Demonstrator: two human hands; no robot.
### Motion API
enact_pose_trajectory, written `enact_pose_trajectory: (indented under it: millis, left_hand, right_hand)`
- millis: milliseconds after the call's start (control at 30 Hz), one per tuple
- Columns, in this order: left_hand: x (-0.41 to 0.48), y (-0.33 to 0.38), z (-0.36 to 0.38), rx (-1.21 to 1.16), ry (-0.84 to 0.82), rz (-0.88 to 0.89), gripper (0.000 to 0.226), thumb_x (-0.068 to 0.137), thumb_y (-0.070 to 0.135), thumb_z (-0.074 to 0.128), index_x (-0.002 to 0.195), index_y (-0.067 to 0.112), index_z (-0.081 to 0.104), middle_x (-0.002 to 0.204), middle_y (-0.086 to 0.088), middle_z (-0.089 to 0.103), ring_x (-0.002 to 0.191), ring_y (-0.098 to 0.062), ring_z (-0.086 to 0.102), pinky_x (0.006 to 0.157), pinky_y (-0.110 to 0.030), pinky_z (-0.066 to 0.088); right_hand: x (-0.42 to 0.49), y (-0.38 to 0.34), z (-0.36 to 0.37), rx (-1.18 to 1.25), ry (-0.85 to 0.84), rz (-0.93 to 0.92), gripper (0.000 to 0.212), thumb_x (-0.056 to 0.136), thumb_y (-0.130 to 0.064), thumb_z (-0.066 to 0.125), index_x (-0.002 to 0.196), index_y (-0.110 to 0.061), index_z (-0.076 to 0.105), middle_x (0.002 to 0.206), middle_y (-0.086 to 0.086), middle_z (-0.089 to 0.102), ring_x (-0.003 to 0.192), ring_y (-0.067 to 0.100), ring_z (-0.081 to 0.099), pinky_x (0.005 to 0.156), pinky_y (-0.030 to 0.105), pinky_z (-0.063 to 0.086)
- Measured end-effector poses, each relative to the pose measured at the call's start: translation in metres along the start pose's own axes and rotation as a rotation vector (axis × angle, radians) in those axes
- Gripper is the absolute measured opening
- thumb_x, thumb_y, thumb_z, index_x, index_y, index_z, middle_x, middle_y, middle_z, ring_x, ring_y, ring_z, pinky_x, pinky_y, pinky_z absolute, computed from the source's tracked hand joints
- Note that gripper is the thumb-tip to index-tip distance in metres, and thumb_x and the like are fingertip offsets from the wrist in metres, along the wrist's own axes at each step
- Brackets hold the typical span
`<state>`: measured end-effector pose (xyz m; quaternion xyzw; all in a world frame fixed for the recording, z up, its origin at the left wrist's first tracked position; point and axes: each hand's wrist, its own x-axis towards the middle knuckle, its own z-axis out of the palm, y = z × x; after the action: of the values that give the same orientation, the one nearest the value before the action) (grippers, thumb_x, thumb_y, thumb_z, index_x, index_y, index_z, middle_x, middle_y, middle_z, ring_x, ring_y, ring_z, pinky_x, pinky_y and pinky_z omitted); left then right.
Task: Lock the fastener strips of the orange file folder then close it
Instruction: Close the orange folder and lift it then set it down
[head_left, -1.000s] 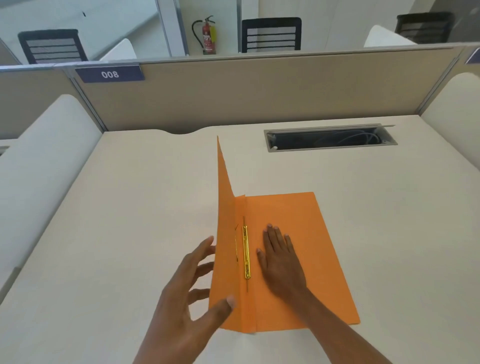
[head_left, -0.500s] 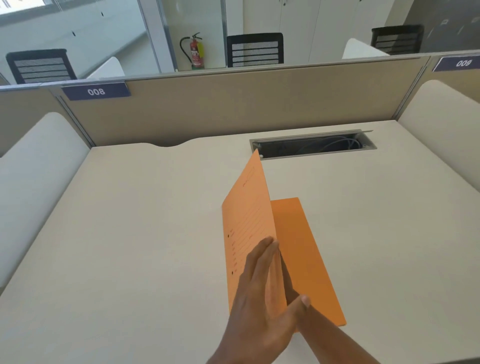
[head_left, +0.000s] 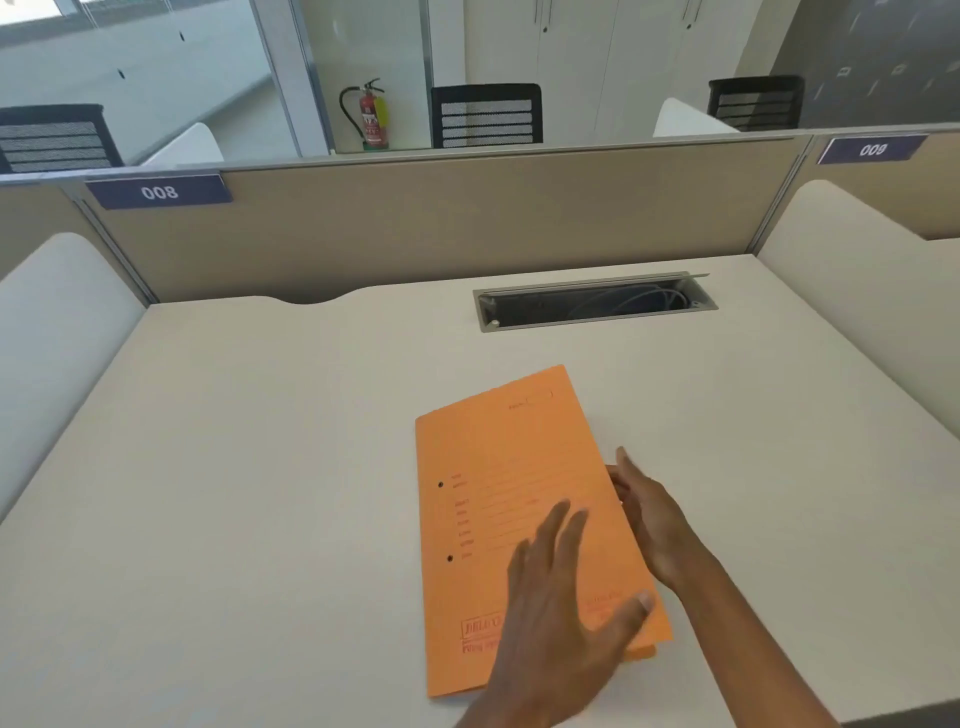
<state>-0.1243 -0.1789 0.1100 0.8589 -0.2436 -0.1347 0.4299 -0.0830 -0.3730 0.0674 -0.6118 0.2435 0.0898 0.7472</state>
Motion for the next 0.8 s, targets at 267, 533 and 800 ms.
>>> enact_pose_trajectory:
  millis: [267, 533, 800]
  left_hand:
    - [0.024, -0.11, -0.035, 0.381, 0.289, -0.427, 0.067, 0.09, 0.05, 0.052, 0.142, 0.012, 0.032, 0.146, -0.011, 0.035, 0.131, -0.029, 0.037, 0.106, -0.043, 0.033]
    - [0.045, -0.125, -0.039, 0.289, 0.231, -0.492, 0.059, 0.089, 0.046, 0.057, 0.133, 0.011, 0.038, 0.121, -0.006, 0.053, 0.109, -0.027, 0.055, 0.086, -0.039, 0.047]
    - [0.055, -0.128, -0.044, -0.404, 0.405, -0.642, 0.01, 0.094, 0.013, 0.057, 0.099, 0.013, 0.066, 0.096, -0.008, 0.072, 0.079, -0.02, 0.069, 0.069, -0.038, 0.058]
  right_hand:
    - [0.016, 0.031, 0.002, -0.498, 0.436, -0.109, 0.007, 0.084, -0.015, 0.068, 0.081, -0.01, 0.072, 0.078, 0.002, 0.073, 0.078, 0.024, 0.07, 0.074, 0.042, 0.057]
    - [0.027, 0.046, 0.019, -0.996, 0.615, -0.086, 0.022, 0.09, -0.026, 0.062, 0.105, -0.01, 0.064, 0.107, 0.004, 0.06, 0.095, 0.025, 0.062, 0.076, 0.034, 0.051]
    - [0.026, 0.045, 0.023, -1.078, 0.625, -0.071, 0.022, 0.092, -0.027, 0.059, 0.106, -0.01, 0.062, 0.109, 0.005, 0.058, 0.099, 0.024, 0.059, 0.077, 0.035, 0.052]
